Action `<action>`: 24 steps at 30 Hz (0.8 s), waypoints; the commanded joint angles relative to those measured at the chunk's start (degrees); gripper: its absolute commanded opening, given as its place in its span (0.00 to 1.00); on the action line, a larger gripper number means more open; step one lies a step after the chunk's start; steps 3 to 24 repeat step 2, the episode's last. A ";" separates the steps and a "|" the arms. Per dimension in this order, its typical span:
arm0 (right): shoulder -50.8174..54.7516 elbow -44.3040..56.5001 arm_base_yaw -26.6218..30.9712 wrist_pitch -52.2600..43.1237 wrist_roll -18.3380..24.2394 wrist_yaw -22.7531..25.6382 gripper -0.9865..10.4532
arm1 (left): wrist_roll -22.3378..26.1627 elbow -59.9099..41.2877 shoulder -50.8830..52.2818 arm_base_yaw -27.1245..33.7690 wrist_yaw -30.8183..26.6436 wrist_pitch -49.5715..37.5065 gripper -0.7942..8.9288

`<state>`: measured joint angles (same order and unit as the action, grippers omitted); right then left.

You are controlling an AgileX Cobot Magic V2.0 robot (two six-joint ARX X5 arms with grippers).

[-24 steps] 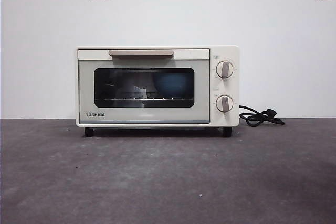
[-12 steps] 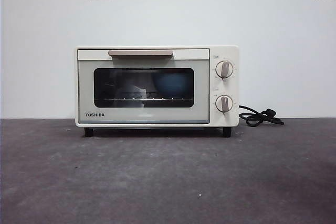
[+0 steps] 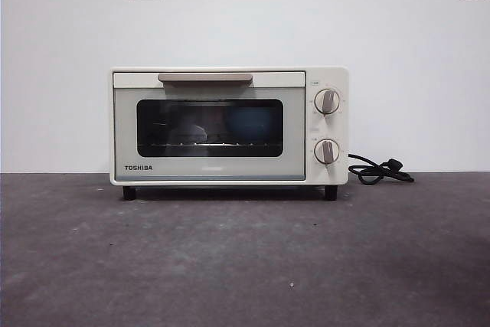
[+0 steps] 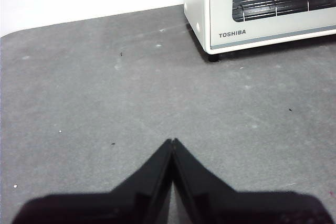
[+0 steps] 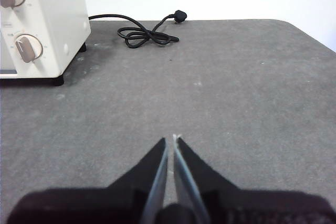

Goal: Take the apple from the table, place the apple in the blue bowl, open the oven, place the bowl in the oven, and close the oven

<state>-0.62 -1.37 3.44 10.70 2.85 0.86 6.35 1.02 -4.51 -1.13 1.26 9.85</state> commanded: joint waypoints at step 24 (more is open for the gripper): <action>0.11 0.57 0.00 -0.28 0.33 0.09 0.11 | -0.42 -0.57 0.00 0.17 0.26 -0.28 0.08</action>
